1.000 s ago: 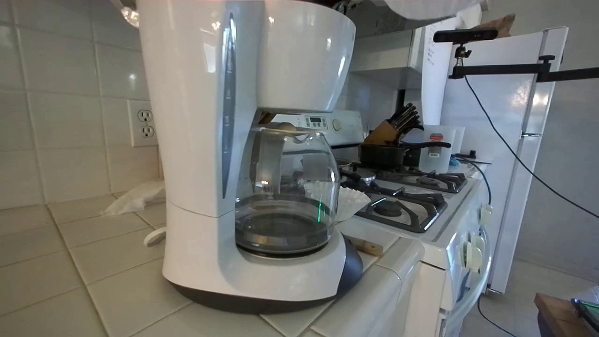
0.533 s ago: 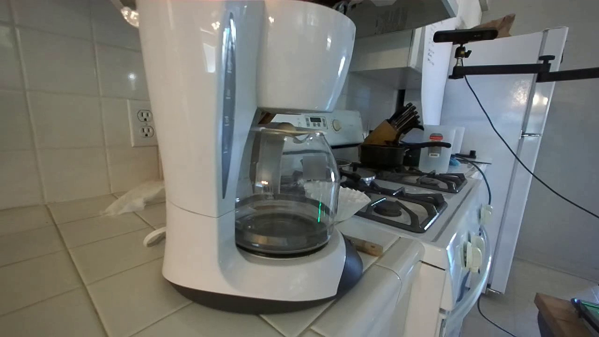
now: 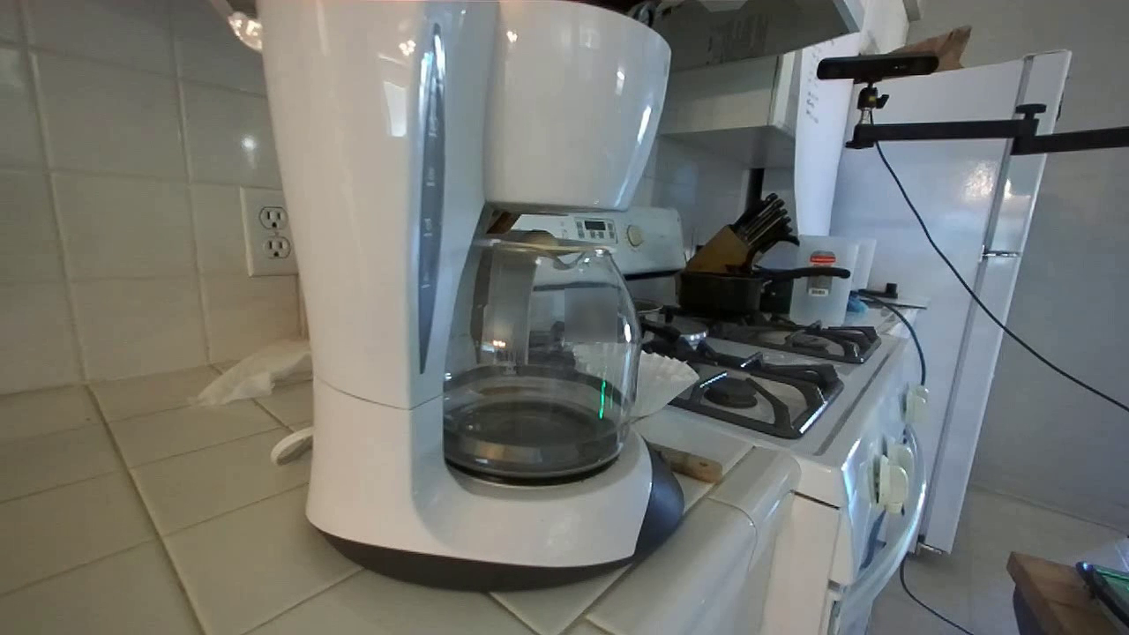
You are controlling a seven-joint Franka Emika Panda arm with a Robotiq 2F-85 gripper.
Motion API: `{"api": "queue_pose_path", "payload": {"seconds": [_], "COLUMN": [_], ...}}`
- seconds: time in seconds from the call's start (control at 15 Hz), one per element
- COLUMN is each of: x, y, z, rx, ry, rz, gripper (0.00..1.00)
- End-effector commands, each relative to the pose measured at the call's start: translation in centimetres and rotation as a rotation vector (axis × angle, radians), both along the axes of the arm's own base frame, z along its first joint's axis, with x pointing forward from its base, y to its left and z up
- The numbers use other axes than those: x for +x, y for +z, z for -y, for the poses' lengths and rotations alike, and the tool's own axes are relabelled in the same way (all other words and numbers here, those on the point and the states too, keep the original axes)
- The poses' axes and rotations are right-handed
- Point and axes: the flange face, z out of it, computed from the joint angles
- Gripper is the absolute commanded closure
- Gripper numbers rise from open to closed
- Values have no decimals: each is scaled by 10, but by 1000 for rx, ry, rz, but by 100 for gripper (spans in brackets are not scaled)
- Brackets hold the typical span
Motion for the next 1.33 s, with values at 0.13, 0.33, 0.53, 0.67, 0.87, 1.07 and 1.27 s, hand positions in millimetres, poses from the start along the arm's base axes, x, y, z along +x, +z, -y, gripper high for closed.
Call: {"api": "queue_pose_path", "payload": {"seconds": [0.13, 0.33, 0.53, 0.67, 0.87, 1.07, 1.27], "x": [12, 15, 18, 16, 12, 7, -4], "y": [-27, -44, -57, -63, -68, -72, -72], "z": [6, 15, 25, 30, 37, 44, 49], "rx": [60, 56, 49, 46, 41, 21, 4], "ry": [-71, -100, -125, -122, -127, -119, -74], "rz": [-24, -37, -57, -81, -95, -127, -166], "gripper": [99, 99, 99, 99, 99, 99, 99]}}
